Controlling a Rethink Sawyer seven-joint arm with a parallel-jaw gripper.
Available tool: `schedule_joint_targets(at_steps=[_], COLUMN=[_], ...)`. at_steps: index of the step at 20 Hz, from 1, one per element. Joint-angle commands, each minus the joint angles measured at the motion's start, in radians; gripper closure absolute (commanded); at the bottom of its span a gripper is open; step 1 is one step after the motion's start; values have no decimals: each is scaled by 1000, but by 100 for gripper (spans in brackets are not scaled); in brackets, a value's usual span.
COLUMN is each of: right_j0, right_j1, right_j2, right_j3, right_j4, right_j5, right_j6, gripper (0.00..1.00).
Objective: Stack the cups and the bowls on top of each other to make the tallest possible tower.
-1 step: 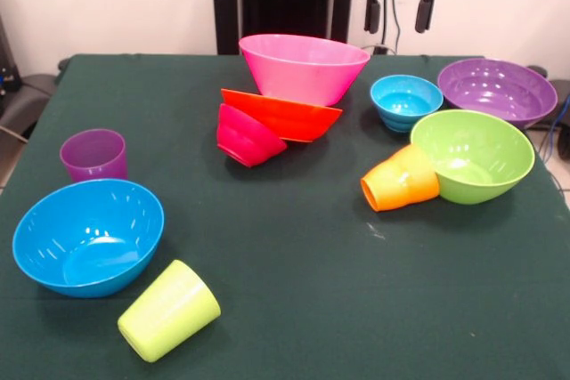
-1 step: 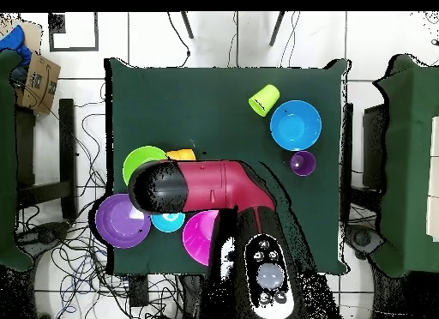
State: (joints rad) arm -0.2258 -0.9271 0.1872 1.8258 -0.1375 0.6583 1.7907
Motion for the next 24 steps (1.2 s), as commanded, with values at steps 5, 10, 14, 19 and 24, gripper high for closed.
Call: schedule_joint_targets(at_steps=[5, 10, 14, 19, 24], right_j0=[-18, -56, -92, -118, -133], right_j1=[41, 51, 74, 78, 99], right_j2=[99, 150, 210, 259, 297], right_j3=[64, 71, 59, 54, 25], right_j4=[-70, -92, -122, -183, -215], right_j5=[-70, -76, -88, -85, -24], right_j6=[-58, -132, -206, -228, -225], gripper=[0, 0, 0, 0, 0])
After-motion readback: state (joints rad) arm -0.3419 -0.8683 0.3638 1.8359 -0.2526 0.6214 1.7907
